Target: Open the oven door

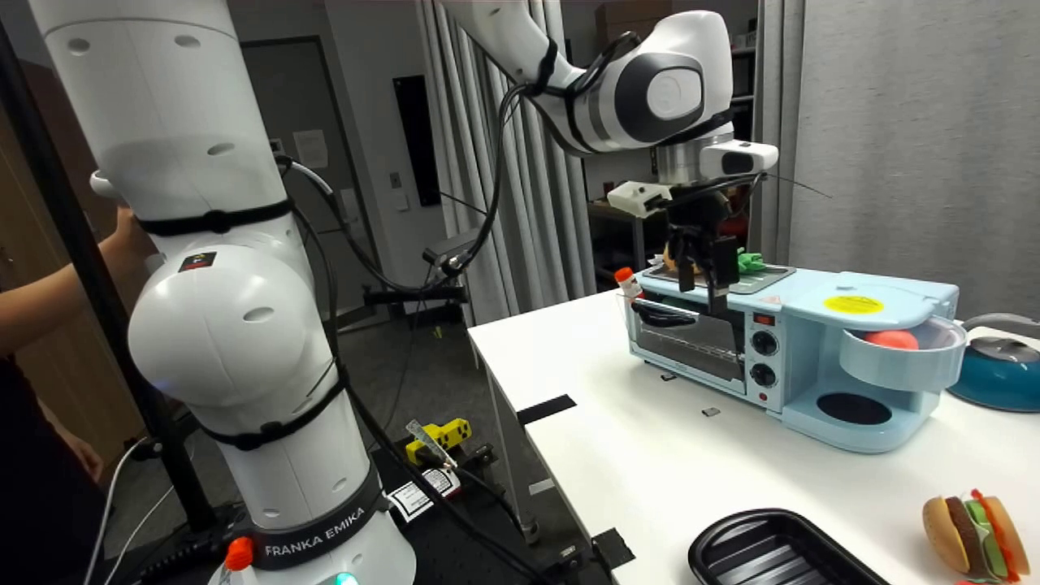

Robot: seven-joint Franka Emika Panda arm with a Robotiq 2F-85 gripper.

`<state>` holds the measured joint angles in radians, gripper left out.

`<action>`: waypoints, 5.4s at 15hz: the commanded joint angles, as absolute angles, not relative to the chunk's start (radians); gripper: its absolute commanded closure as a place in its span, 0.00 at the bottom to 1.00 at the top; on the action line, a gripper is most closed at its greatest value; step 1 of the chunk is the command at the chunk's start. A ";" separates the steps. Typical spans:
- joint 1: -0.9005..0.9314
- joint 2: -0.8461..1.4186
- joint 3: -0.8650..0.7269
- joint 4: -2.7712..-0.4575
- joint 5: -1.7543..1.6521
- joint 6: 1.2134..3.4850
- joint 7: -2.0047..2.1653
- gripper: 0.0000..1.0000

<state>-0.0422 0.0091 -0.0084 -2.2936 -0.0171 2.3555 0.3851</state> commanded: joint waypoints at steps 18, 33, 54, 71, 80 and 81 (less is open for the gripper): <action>0.028 0.120 -0.009 -2.223 -0.015 2.374 0.705 0.00; 0.037 0.139 -0.004 -2.212 -0.017 2.382 0.722 0.00; 0.087 0.221 -0.017 -2.170 -0.037 2.406 1.098 0.00; 0.134 0.238 -0.017 -2.206 -0.104 2.441 1.403 0.00; 0.144 0.250 0.008 -2.267 -0.078 2.409 1.374 0.00; 0.146 0.258 0.009 -2.272 -0.077 2.411 1.374 0.00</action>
